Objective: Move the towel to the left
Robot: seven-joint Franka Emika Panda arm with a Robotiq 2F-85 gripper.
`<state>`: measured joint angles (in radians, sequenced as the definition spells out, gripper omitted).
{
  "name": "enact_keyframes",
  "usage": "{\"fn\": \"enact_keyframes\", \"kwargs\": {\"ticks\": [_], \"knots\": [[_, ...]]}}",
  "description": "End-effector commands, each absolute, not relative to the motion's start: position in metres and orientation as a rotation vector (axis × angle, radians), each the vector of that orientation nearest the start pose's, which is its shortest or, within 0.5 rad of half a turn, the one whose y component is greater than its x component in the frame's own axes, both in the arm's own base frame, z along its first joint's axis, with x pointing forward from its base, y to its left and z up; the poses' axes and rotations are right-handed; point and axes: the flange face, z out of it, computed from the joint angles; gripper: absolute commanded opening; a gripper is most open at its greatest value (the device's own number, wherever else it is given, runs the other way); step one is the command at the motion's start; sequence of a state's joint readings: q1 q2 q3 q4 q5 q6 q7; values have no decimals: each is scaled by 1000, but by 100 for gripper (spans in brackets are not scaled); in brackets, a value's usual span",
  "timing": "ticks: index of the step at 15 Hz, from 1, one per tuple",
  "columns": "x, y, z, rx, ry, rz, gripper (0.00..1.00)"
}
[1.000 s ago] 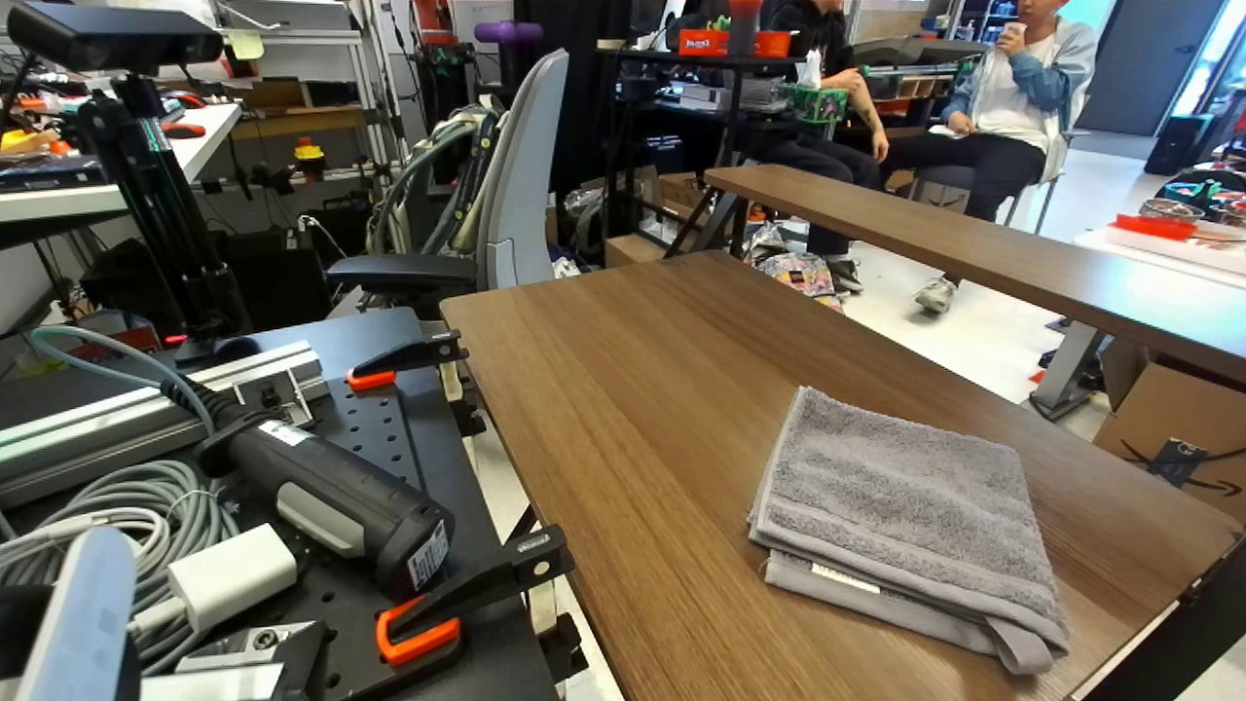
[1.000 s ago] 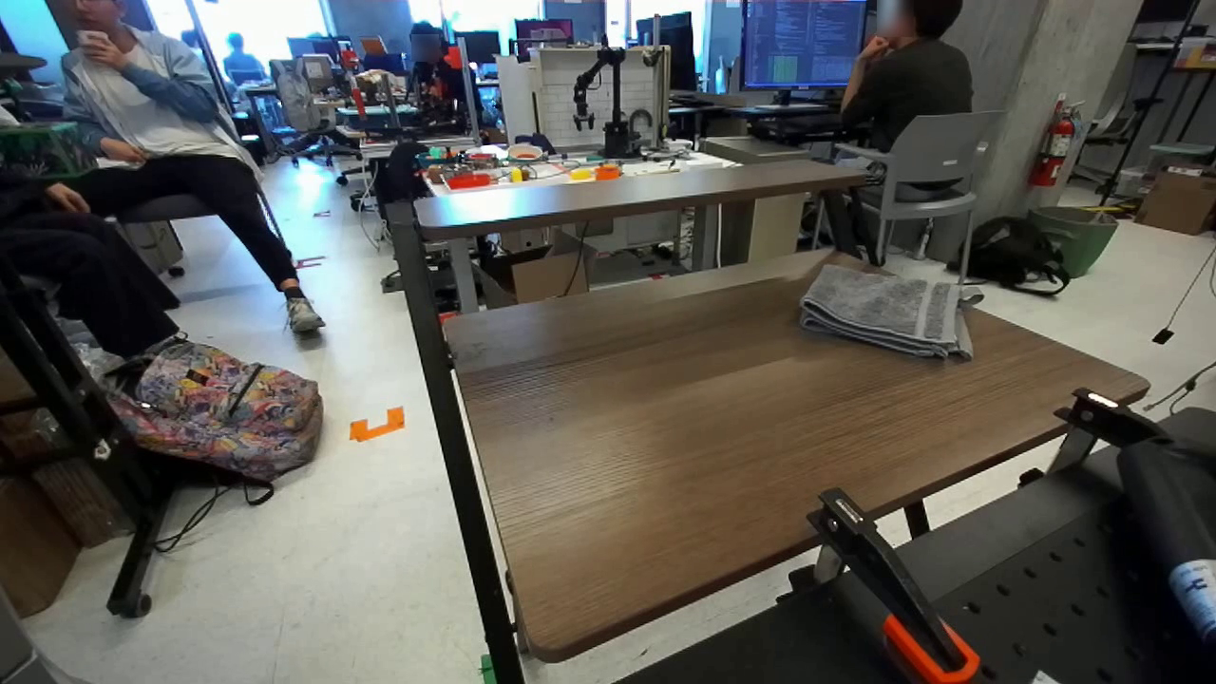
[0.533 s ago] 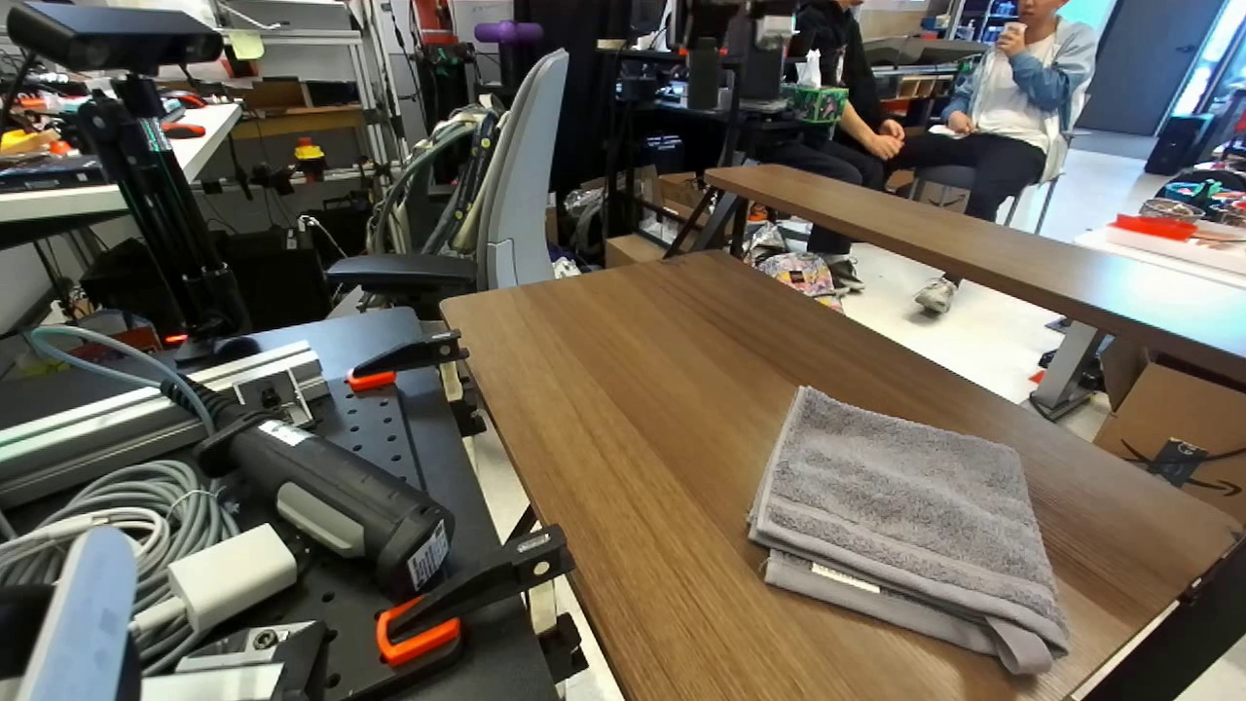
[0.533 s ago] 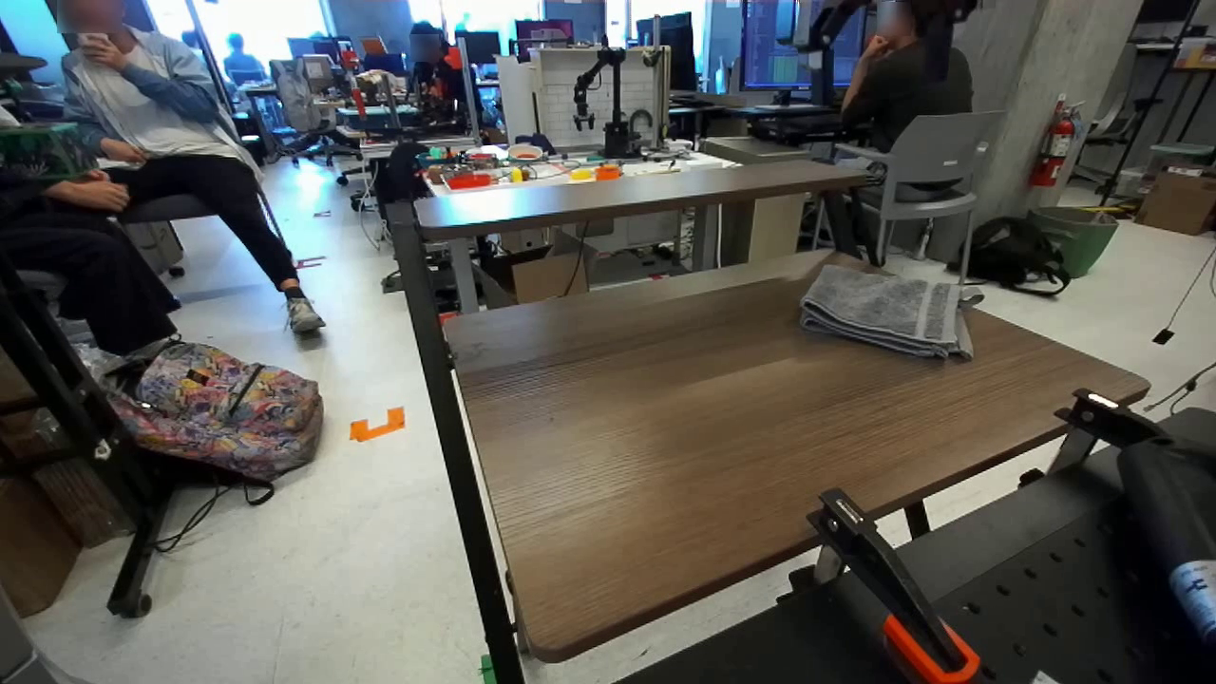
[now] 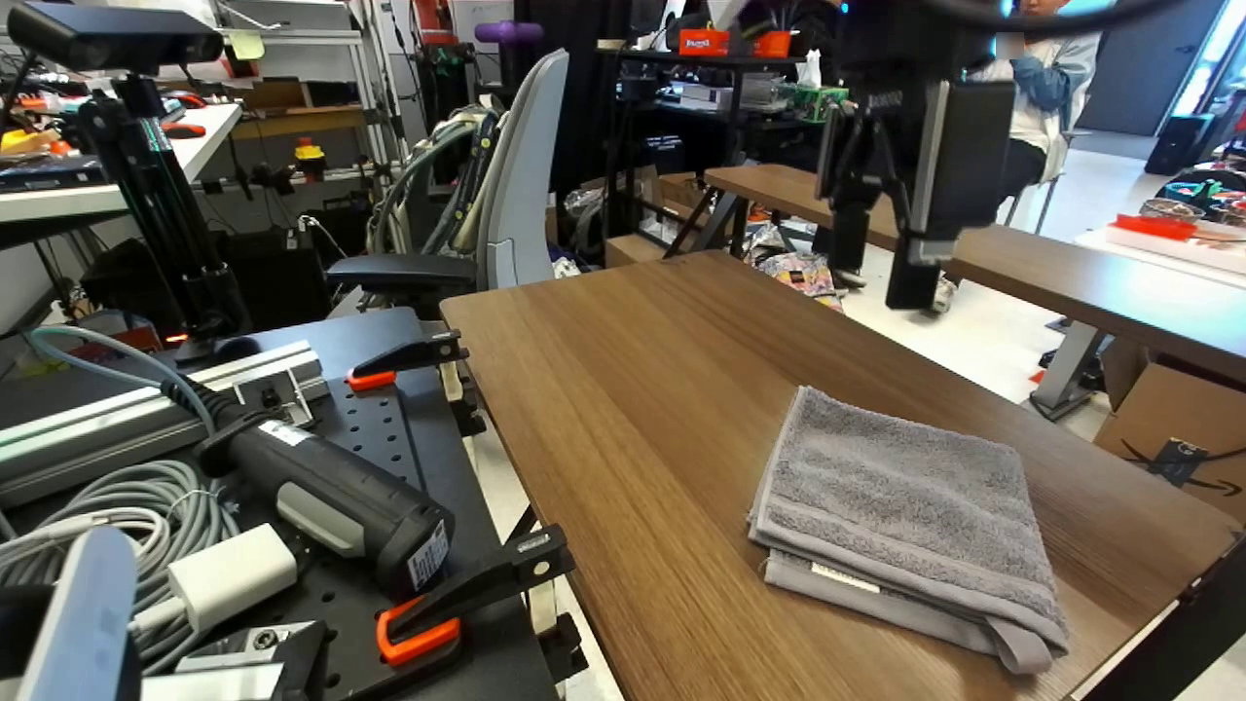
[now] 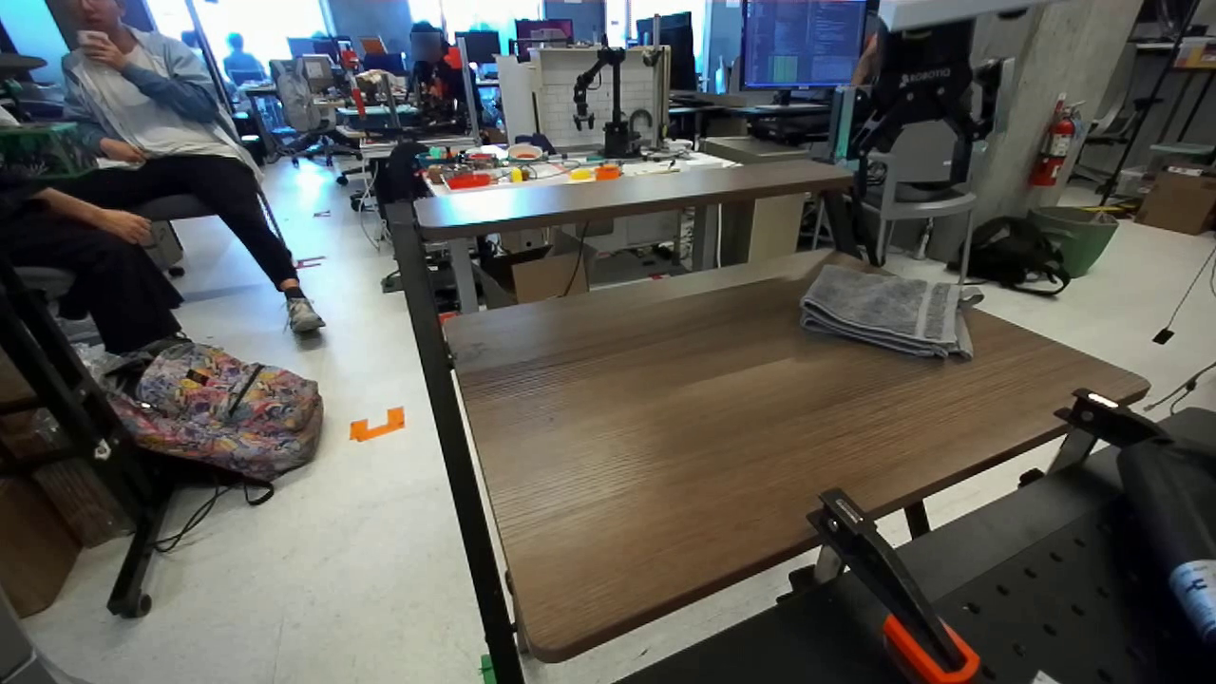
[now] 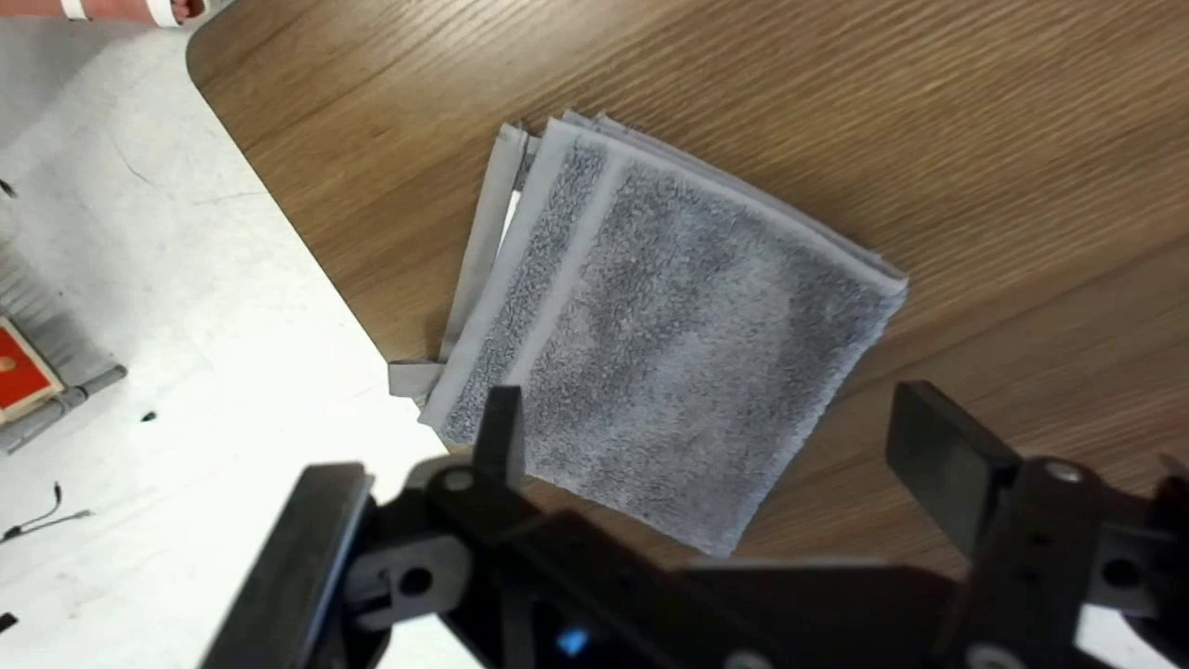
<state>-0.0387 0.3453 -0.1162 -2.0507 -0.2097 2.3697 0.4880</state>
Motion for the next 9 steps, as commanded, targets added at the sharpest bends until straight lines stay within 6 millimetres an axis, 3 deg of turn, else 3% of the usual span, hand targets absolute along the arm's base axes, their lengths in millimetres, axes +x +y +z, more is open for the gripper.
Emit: {"fn": "enact_keyframes", "kwargs": {"ticks": [1,5,9], "knots": [[604,-110,227,-3157,1072,-118,100],[612,-123,186,-3057,1325,-193,100],[611,-119,152,-3021,1421,-130,100]]}}
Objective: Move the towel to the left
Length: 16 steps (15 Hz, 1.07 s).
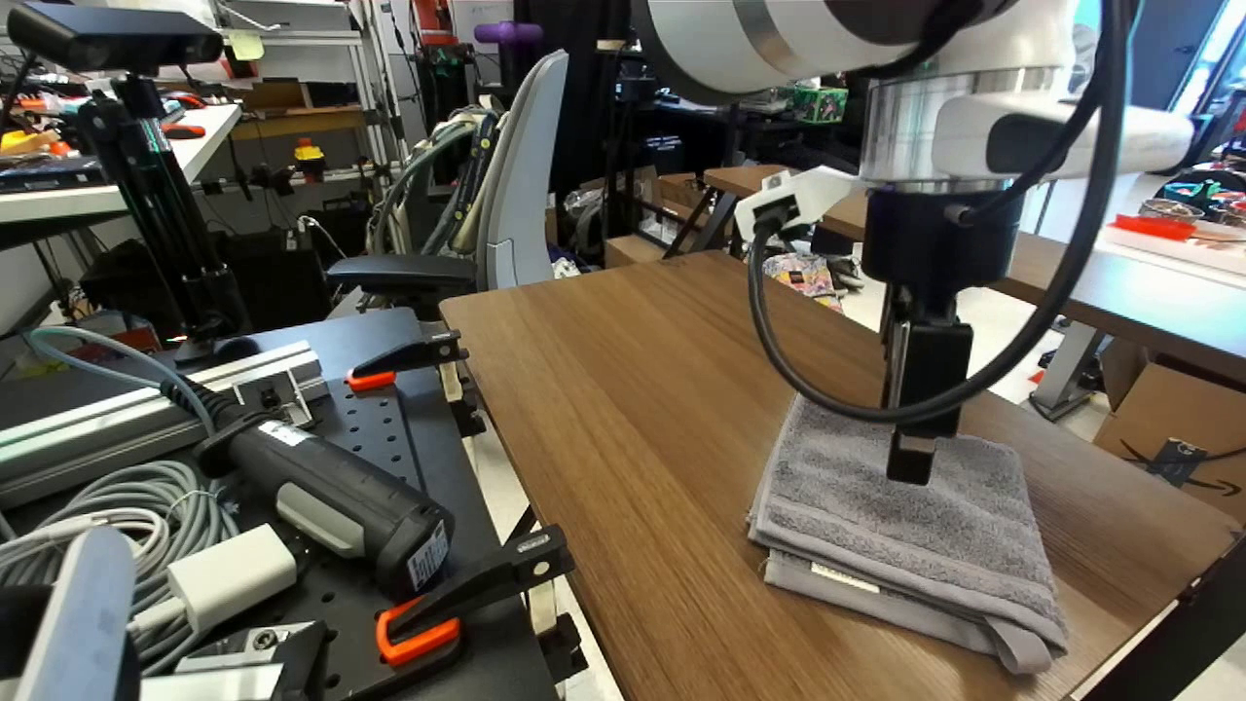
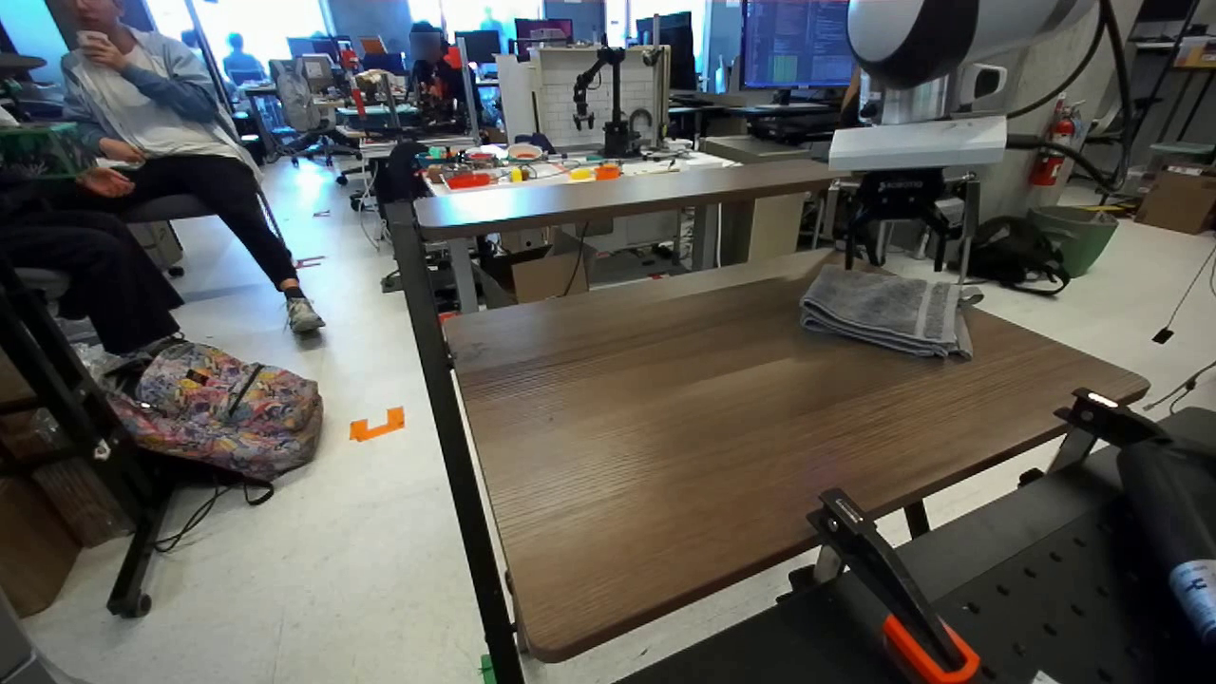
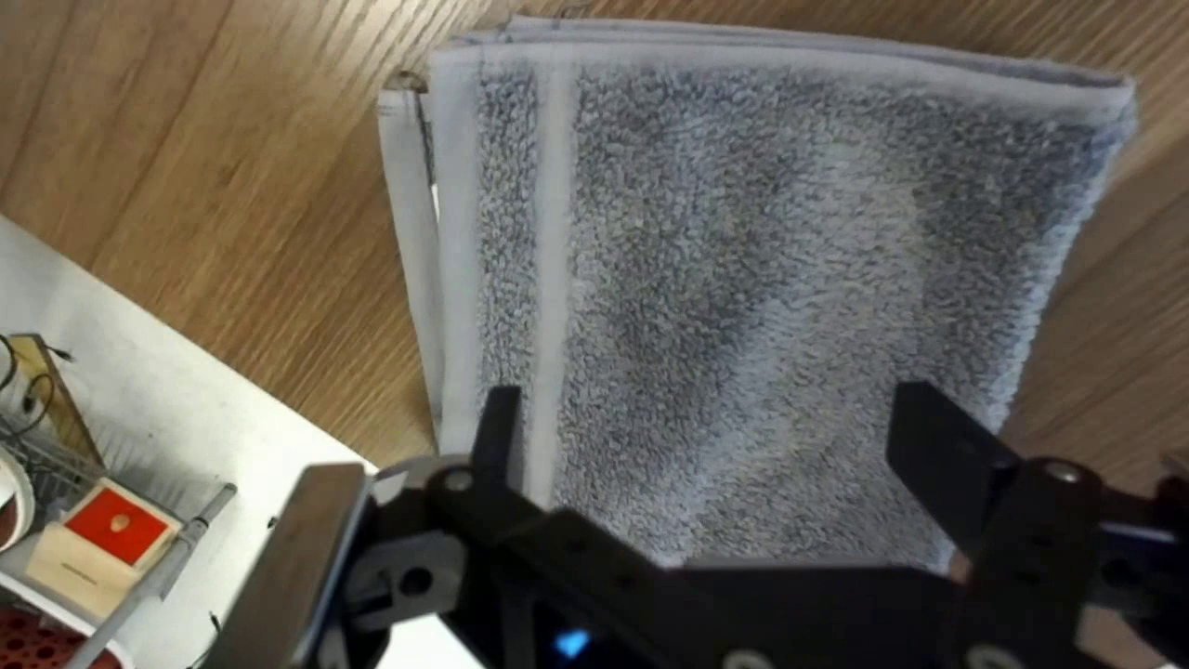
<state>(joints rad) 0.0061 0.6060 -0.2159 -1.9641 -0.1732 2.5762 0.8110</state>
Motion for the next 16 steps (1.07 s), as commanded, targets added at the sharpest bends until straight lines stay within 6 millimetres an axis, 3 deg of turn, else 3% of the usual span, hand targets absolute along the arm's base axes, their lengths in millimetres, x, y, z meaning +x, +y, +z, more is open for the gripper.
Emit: {"fn": "enact_keyframes", "kwargs": {"ticks": [1,9,12,16], "knots": [[610,-115,145,-3019,1425,-105,100],[602,-72,103,-3038,1337,32,100],[597,-46,97,-3057,1258,71,100],[594,3,94,-3080,1109,112,100]]}}
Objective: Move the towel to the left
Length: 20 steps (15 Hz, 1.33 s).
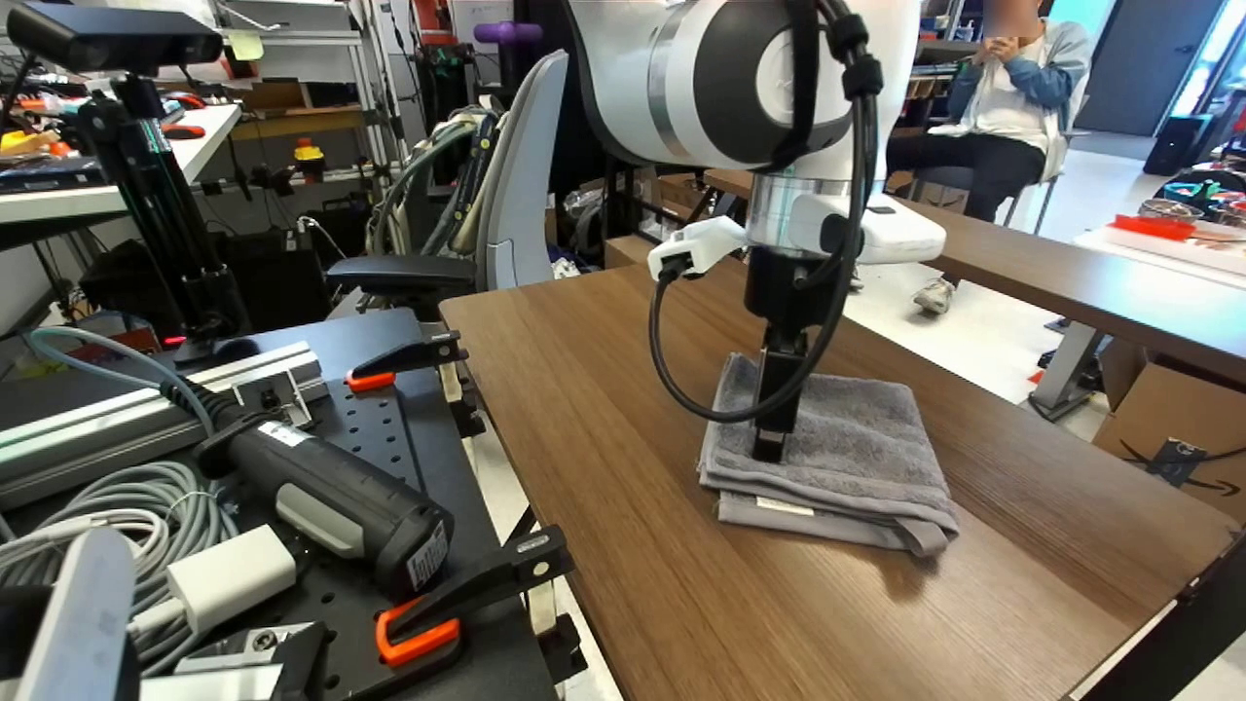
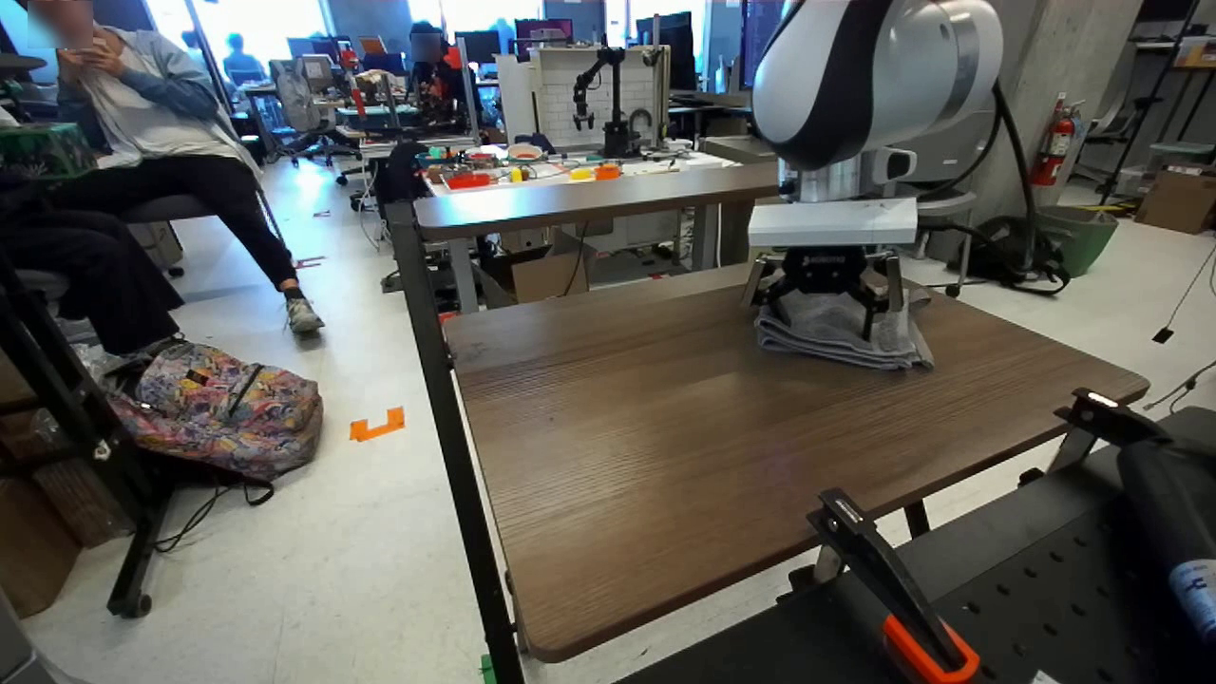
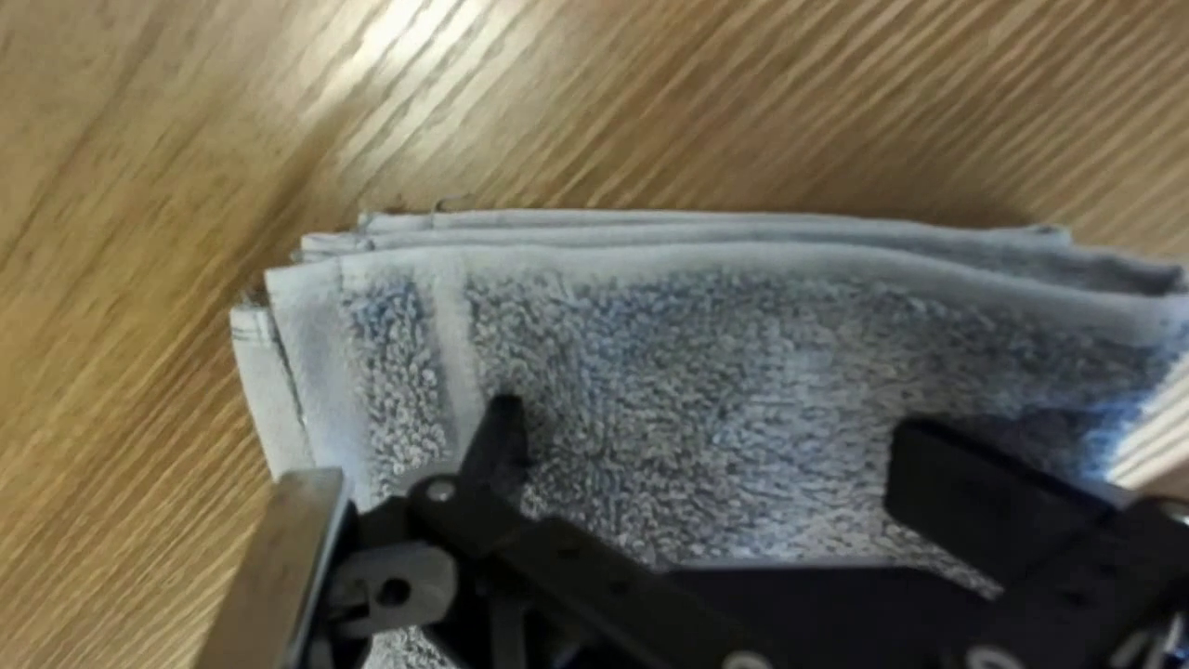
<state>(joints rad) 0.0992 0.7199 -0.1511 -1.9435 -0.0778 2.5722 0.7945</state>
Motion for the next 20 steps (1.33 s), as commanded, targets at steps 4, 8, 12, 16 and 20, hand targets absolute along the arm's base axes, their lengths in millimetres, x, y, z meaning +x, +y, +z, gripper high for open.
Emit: {"fn": "enact_keyframes", "kwargs": {"ticks": [4,8,12,16,20], "knots": [[594,62,90,-3098,970,125,100],[586,120,87,-3115,846,146,100],[584,155,95,-3134,750,139,100],[601,173,138,-3173,696,147,100],[625,188,221,-3179,660,101,100]]}}
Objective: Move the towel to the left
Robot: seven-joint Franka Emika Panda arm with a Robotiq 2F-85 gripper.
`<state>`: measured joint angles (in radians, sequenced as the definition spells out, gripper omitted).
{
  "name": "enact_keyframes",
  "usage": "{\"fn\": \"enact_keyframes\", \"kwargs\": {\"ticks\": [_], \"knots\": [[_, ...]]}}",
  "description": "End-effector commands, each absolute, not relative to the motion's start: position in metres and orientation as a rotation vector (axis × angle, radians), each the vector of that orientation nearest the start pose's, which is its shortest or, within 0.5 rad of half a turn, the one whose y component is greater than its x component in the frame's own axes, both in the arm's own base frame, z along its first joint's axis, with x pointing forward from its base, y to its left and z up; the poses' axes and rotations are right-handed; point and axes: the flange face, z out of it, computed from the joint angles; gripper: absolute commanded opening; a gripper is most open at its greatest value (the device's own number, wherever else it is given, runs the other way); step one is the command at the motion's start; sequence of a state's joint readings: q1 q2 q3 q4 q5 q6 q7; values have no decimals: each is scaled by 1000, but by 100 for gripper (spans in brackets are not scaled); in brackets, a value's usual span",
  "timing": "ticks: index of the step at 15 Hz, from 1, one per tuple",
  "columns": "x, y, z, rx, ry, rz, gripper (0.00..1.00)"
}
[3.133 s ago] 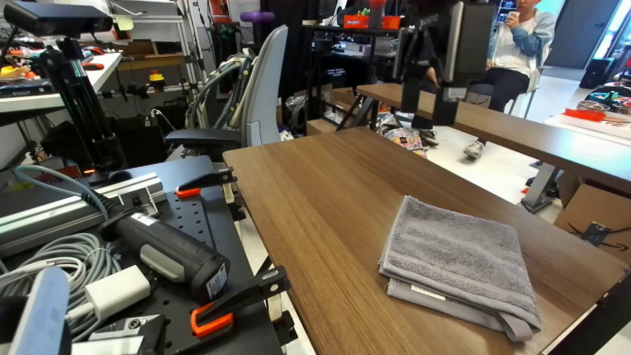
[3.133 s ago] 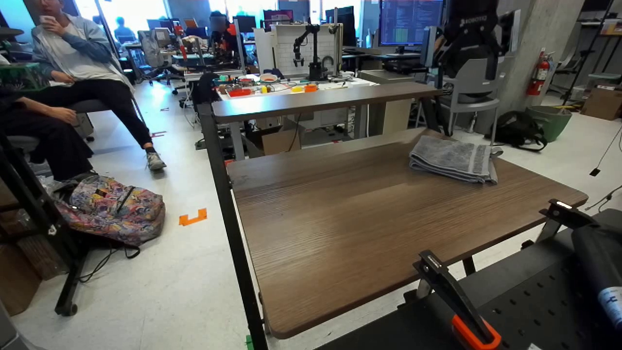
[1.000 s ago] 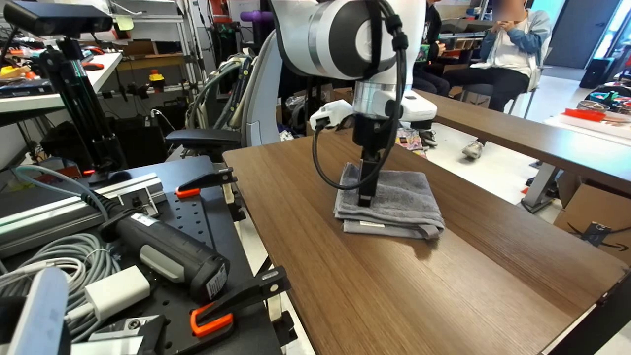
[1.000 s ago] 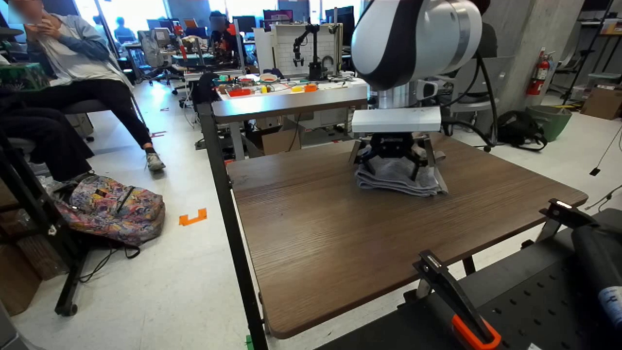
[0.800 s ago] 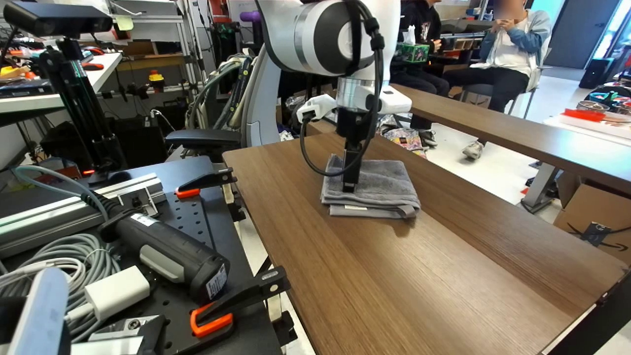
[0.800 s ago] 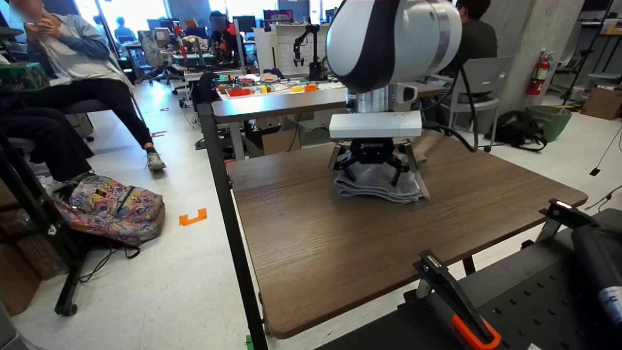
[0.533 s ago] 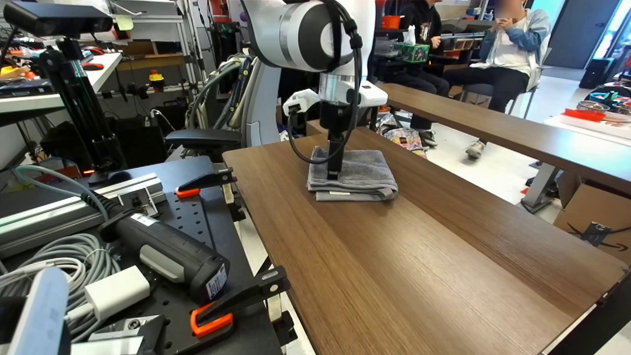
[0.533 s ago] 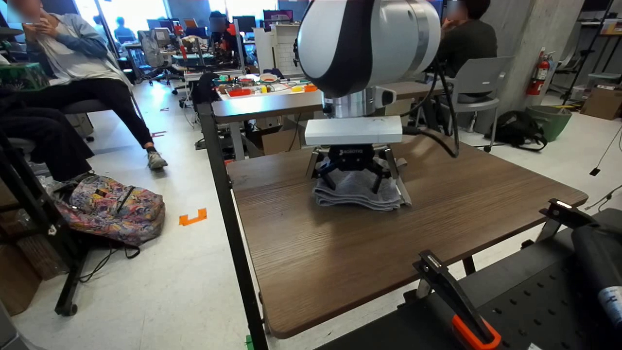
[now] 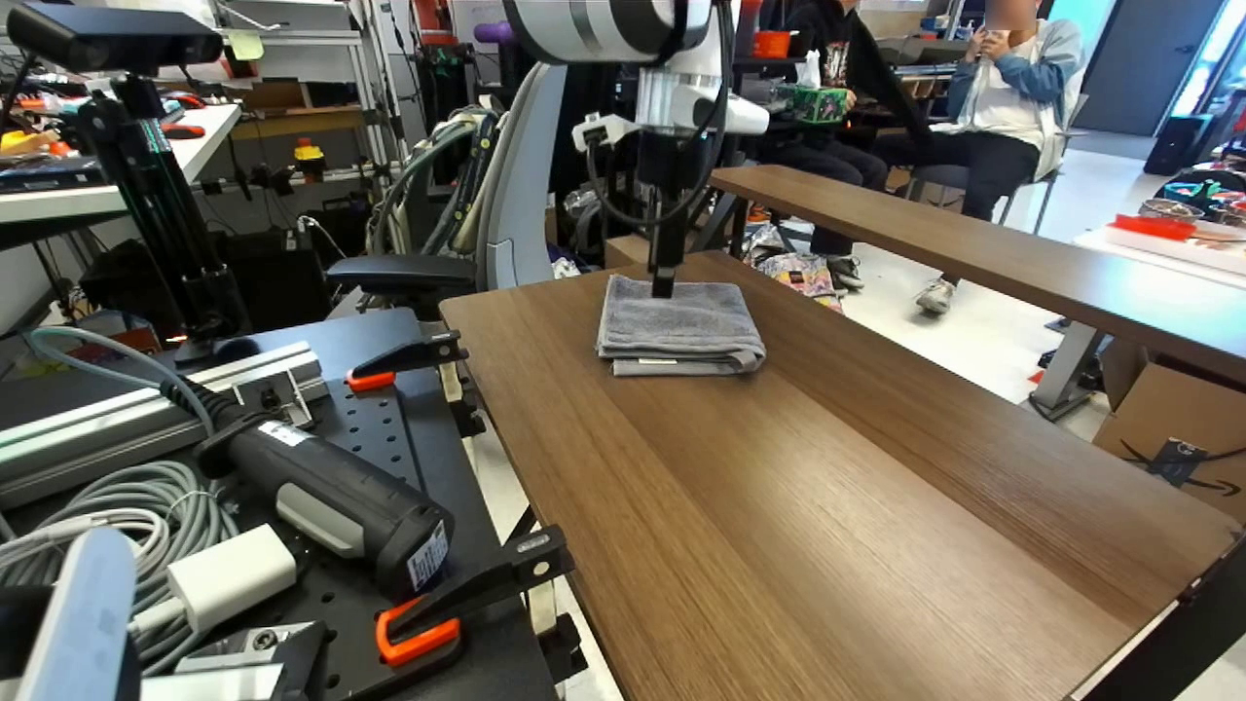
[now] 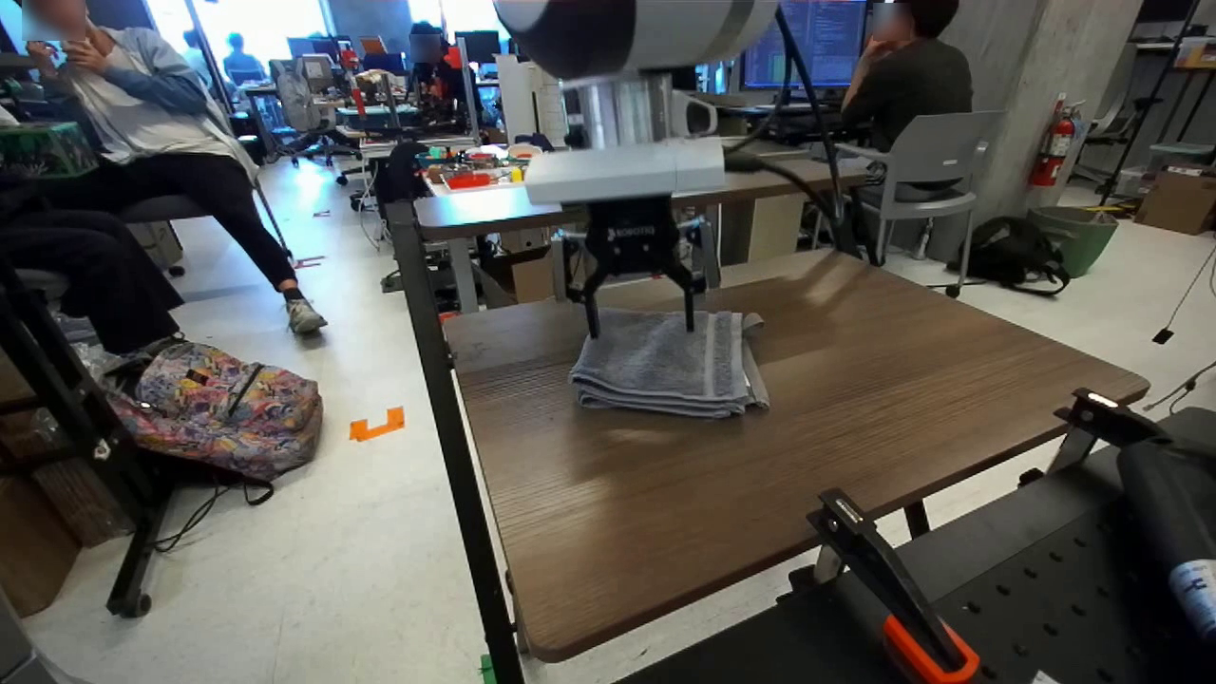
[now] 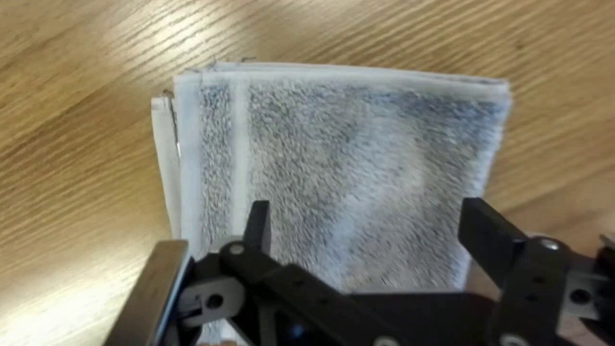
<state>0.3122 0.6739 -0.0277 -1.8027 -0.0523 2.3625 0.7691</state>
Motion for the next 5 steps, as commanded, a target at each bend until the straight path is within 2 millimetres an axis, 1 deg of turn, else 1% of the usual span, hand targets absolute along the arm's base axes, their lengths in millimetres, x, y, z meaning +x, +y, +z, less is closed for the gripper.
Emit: {"fn": "enact_keyframes", "kwargs": {"ticks": [1,2,3,4,5], "knots": [[628,188,241,-3197,636,115,100],[629,185,254,-3207,593,130,100],[629,187,227,-3178,662,104,100],[631,187,244,-3183,643,107,100],[631,187,254,-3184,633,105,100]]}}
